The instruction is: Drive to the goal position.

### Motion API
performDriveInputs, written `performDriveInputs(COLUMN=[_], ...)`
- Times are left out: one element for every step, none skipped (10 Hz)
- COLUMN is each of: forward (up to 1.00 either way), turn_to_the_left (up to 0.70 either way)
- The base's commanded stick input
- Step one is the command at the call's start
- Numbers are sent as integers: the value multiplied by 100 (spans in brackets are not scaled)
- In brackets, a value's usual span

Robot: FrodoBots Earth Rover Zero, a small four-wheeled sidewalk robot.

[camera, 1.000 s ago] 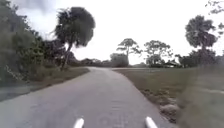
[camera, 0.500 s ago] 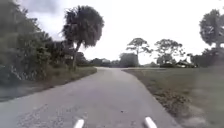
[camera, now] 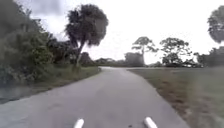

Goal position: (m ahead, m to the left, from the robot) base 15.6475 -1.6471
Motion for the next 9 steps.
performDriveInputs(forward=[85,85,85,85,85,85,85,85,85], turn_to_the_left=[0,0,0,0,0,0,0,0,0])
